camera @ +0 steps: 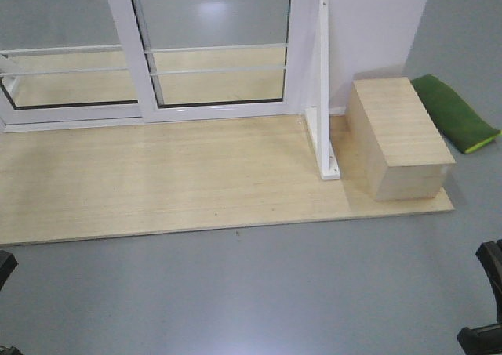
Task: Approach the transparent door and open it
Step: 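Turn and drive the base up to the white-framed glass door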
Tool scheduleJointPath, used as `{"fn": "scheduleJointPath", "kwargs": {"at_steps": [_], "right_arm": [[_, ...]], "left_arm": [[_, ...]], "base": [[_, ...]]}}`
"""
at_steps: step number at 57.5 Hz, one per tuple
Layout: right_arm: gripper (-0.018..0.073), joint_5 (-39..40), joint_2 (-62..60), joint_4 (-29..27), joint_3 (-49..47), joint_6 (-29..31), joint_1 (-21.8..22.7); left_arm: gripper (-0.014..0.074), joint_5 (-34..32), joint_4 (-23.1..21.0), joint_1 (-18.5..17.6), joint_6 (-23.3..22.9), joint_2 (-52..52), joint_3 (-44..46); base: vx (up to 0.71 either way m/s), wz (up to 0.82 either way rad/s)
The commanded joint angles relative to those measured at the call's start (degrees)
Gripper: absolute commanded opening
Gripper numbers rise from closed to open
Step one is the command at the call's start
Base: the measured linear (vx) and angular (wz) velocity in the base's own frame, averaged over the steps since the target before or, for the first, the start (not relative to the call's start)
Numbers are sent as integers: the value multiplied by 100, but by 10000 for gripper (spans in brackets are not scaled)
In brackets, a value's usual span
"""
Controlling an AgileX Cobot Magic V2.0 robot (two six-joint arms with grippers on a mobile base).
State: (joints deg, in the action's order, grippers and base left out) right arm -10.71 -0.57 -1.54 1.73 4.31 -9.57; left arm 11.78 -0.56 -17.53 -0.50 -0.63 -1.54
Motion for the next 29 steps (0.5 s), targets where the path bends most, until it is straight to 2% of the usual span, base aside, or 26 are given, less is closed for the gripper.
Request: {"fn": "scheduleJointPath", "kwargs": {"at_steps": [1, 13, 29], "right_arm": [[0, 495, -82, 36, 73, 17, 19], [0, 495, -82, 36, 73, 17, 19], [0, 495, -82, 36, 73, 17, 19]], "left_arm": [[-6, -448, -49, -22, -4, -17, -176], [-6, -448, -49, -22, -4, -17, -176], [-6, -448, -49, -22, -4, -17, -176]], "base": [[52, 35], [52, 22], [51, 4]]}}
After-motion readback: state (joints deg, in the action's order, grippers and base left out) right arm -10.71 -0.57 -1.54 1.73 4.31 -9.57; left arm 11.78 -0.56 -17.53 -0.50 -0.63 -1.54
